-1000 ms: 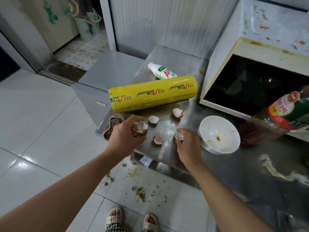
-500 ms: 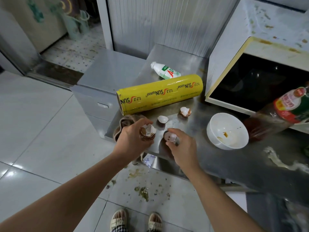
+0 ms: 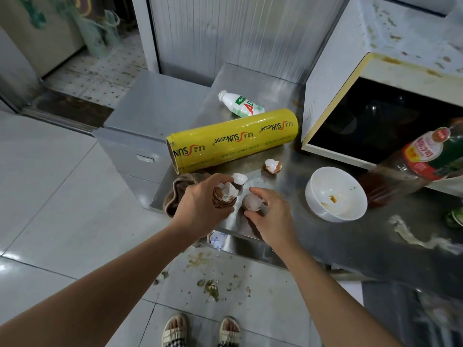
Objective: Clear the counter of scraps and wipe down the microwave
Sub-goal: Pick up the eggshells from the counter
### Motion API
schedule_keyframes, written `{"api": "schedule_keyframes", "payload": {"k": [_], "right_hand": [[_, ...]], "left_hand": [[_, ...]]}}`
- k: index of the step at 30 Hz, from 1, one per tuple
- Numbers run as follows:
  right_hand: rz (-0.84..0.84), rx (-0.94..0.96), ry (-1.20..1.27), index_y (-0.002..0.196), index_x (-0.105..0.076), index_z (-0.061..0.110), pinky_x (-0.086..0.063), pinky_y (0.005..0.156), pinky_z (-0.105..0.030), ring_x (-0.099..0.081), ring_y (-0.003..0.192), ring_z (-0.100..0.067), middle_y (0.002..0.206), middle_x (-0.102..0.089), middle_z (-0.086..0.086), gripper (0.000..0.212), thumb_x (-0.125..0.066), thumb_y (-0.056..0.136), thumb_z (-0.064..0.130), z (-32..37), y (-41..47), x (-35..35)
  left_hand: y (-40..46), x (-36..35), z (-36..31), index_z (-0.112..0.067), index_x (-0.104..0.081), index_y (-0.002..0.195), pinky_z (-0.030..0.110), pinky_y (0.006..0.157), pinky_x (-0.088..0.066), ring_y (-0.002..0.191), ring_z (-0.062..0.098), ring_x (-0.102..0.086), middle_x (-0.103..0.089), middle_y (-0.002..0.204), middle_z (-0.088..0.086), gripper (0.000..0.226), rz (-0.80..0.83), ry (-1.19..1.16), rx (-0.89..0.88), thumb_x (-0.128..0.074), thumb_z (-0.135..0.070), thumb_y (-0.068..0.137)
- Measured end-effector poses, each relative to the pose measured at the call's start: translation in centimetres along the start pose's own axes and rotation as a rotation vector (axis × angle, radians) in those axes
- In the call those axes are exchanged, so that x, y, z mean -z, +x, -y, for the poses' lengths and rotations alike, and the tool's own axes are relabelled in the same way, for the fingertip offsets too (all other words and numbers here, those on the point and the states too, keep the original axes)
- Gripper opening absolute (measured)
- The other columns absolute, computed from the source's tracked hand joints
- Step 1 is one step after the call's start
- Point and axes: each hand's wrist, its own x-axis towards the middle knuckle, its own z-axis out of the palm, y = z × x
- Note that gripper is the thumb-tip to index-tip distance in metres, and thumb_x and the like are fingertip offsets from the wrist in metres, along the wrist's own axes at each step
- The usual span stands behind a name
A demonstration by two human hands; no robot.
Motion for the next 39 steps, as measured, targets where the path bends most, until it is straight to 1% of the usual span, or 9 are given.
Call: {"api": "schedule_keyframes", "payload": {"k": [3, 6, 9, 11, 14, 20, 25, 30, 39], "right_hand": [[-0.024, -0.039, 0.068, 0.119, -0.061, 0.017, -0.04, 0.093, -0.022, -0.053, 0.105, -0.012, 0.115, -0.059, 0.004, 0.05, -0.077, 0.072, 0.011, -0.2, 0.0, 0.3], [-0.114, -0.124, 0.086, 0.115, -0.061, 0.017, -0.039, 0.085, -0.019, -0.052, 0.094, -0.008, 0.107, -0.057, 0.006, 0.04, -0.07, 0.077, 0.008, -0.7, 0.1, 1.2], [-0.182, -0.197, 0.007, 0.103, -0.066, 0.012, -0.046, 0.08, -0.02, -0.054, 0.082, -0.008, 0.1, -0.063, -0.003, 0.028, -0.062, 0.079, -0.003, -1.5, 0.7, 1.8], [-0.169, -0.229, -0.046, 0.095, -0.069, 0.01, -0.049, 0.079, -0.024, -0.055, 0.077, -0.01, 0.094, -0.065, -0.006, 0.02, -0.063, 0.081, -0.003, -1.9, 1.1, 1.8], [-0.109, -0.233, -0.08, 0.09, -0.072, 0.011, -0.043, 0.075, -0.018, -0.056, 0.076, -0.009, 0.091, -0.067, -0.002, 0.01, -0.068, 0.082, 0.006, -2.2, 1.6, 1.6], [-0.087, -0.214, -0.114, 0.082, -0.071, 0.011, -0.043, 0.072, -0.019, -0.054, 0.075, -0.01, 0.081, -0.057, 0.005, 0.002, -0.069, 0.082, 0.01, -2.1, 1.9, 0.9], [-0.031, -0.219, -0.16, 0.076, -0.067, 0.011, -0.046, 0.073, -0.023, -0.052, 0.071, -0.009, 0.08, -0.058, 0.004, 0.011, -0.064, 0.084, 0.004, -2.2, 2.7, 0.6], [0.007, -0.186, -0.254, 0.078, -0.063, 0.009, -0.047, 0.077, -0.029, -0.057, 0.084, -0.02, 0.089, -0.062, -0.006, 0.015, -0.055, 0.089, 0.004, -2.7, 2.8, 0.6], [-0.086, -0.105, 0.044, 0.073, -0.057, 0.019, -0.037, 0.072, -0.009, -0.051, 0.078, -0.004, 0.08, -0.055, 0.011, 0.022, -0.054, 0.09, 0.006, -0.4, 0.2, 2.4]], "left_hand": [[0.1, -0.2, 0.0, -0.026, -0.059, 0.119, 0.0, 0.066, -0.036, 0.086, 0.003, -0.055, -0.067, 0.107, -0.004, 0.054, 0.003, 0.0, -0.016, -0.079, -0.017, 0.07], [0.3, -0.4, 0.0, -0.025, -0.059, 0.12, 0.011, 0.076, -0.04, 0.093, 0.009, -0.061, -0.067, 0.108, -0.002, 0.056, 0.0, -0.004, -0.018, -0.08, -0.018, 0.07], [0.7, -0.6, -0.1, -0.025, -0.059, 0.119, 0.012, 0.077, -0.04, 0.095, 0.012, -0.062, -0.068, 0.108, -0.001, 0.055, -0.016, -0.018, -0.016, -0.08, -0.017, 0.069], [0.9, -0.6, -0.1, -0.024, -0.06, 0.119, 0.009, 0.075, -0.038, 0.092, 0.01, -0.061, -0.068, 0.108, 0.0, 0.055, -0.017, -0.017, -0.024, -0.081, -0.017, 0.069], [1.2, -0.6, 0.0, -0.023, -0.059, 0.119, 0.008, 0.073, -0.038, 0.089, 0.006, -0.057, -0.068, 0.108, 0.0, 0.055, -0.01, -0.017, -0.041, -0.08, -0.017, 0.069], [1.4, -0.5, 0.1, -0.025, -0.059, 0.119, 0.011, 0.074, -0.039, 0.087, 0.006, -0.056, -0.068, 0.106, 0.0, 0.054, -0.004, -0.016, -0.056, -0.08, -0.018, 0.069], [1.4, -0.3, 0.1, -0.025, -0.059, 0.119, 0.0, 0.07, -0.036, 0.089, 0.006, -0.057, -0.067, 0.108, -0.001, 0.053, 0.003, -0.002, -0.055, -0.079, -0.018, 0.07], [1.2, -0.1, 0.0, -0.025, -0.059, 0.119, -0.007, 0.066, -0.032, 0.087, 0.002, -0.051, -0.067, 0.109, -0.002, 0.053, 0.001, 0.019, -0.058, -0.079, -0.019, 0.07], [0.8, 0.3, -0.2, -0.024, -0.059, 0.119, -0.006, 0.063, -0.031, 0.087, 0.002, -0.048, -0.066, 0.109, -0.003, 0.053, -0.021, 0.025, -0.045, -0.08, -0.019, 0.07]]}}
